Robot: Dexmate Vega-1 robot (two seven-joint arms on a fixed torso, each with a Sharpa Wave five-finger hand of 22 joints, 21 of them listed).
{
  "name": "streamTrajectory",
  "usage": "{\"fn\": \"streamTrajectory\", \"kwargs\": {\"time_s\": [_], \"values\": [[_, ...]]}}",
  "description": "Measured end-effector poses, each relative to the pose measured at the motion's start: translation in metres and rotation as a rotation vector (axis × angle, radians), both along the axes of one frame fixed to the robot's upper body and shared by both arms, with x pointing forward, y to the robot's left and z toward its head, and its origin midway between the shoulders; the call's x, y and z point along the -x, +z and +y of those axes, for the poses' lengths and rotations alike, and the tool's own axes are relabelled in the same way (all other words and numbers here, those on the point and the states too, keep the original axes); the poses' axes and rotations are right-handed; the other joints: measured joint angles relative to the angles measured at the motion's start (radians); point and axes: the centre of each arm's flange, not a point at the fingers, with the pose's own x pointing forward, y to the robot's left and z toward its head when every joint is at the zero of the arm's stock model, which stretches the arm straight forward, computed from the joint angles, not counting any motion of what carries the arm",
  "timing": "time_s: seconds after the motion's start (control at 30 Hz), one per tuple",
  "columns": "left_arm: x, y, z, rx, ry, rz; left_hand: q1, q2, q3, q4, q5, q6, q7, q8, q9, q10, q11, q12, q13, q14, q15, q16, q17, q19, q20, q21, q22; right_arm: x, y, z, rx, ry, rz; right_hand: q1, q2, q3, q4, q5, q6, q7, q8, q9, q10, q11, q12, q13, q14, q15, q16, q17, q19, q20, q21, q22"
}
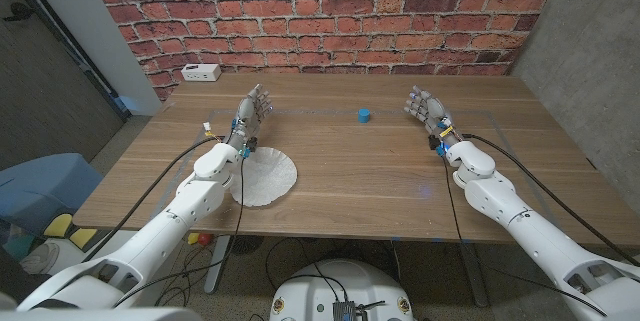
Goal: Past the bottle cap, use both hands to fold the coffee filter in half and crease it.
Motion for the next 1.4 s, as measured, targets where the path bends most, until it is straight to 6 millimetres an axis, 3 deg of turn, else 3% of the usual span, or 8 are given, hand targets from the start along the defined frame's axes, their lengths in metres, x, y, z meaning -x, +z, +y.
{"fn": "streamTrajectory", "kwargs": {"time_s": [0.17, 0.33, 0.6, 0.73, 1.4], "values": [[0.0, 0.001, 0.0, -0.017, 0.006, -0.008, 0.02, 0.006, 0.019, -0.019, 0.0, -0.013, -0.021, -0.021, -0.002, -0.103, -0.002, -0.053, -0.003, -0.091, -0.002, -0.052, -0.01, -0.033, -0.034, -0.017, -0.002, 0.002, 0.001, 0.002, 0.023, -0.014, -0.006, 0.005, 0.004, 0.009, -0.009, 0.0, 0.028, 0.006, 0.0, 0.0, -0.006, -0.006, -0.01, 0.001, -0.039, 0.004, -0.016, 0.005, -0.009, -0.009, -0.007, 0.0], [0.002, 0.003, 0.001, -0.028, 0.012, -0.013, 0.026, 0.013, 0.019, -0.019, 0.0, -0.011, -0.026, -0.021, -0.003, -0.126, -0.003, -0.066, -0.008, -0.105, 0.009, -0.056, -0.012, -0.052, -0.006, -0.023, -0.002, 0.004, 0.003, 0.006, 0.069, -0.032, -0.014, 0.013, 0.003, 0.014, -0.013, 0.0, 0.031, 0.004, 0.0, 0.0, -0.006, -0.006, -0.01, 0.001, -0.039, 0.004, -0.02, 0.005, -0.015, -0.003, -0.007, 0.0], [0.005, 0.001, 0.001, -0.043, 0.015, -0.007, 0.026, 0.013, 0.019, -0.019, 0.0, -0.011, -0.026, -0.021, -0.003, -0.126, -0.003, -0.07, -0.012, -0.091, 0.022, -0.056, -0.009, -0.05, 0.006, -0.023, -0.002, 0.012, 0.009, 0.019, 0.184, -0.072, -0.044, 0.027, 0.013, 0.023, -0.019, 0.004, 0.061, -0.001, 0.008, 0.0, 0.005, -0.009, -0.01, 0.0, -0.039, 0.004, -0.02, 0.007, -0.015, -0.003, -0.015, 0.0], [0.008, 0.0, 0.0, -0.05, 0.015, -0.005, 0.026, 0.013, 0.015, -0.023, 0.0, -0.011, -0.026, -0.017, -0.003, -0.12, 0.003, -0.07, -0.013, -0.09, 0.024, -0.05, -0.009, -0.048, 0.018, -0.023, -0.001, 0.017, 0.012, 0.025, 0.246, -0.097, -0.067, 0.035, 0.022, 0.031, -0.012, 0.008, 0.085, 0.001, 0.008, 0.0, 0.03, -0.009, -0.01, 0.0, -0.03, -0.006, -0.015, 0.012, -0.017, -0.008, -0.015, 0.0], [0.029, -0.001, 0.006, -0.117, 0.025, 0.017, 0.026, 0.013, 0.017, -0.032, -0.008, 0.133, 0.028, 0.01, -0.003, -0.002, 0.014, -0.045, -0.022, -0.001, 0.033, -0.032, -0.009, -0.007, 0.052, -0.015, 0.001, 0.053, 0.024, 0.059, 0.524, -0.196, -0.222, 0.047, 0.033, 0.066, -0.007, 0.012, 0.212, 0.017, 0.027, 0.0, 0.138, -0.01, 0.011, -0.001, 0.024, -0.03, 0.018, 0.024, 0.015, -0.022, -0.007, 0.0]]}}
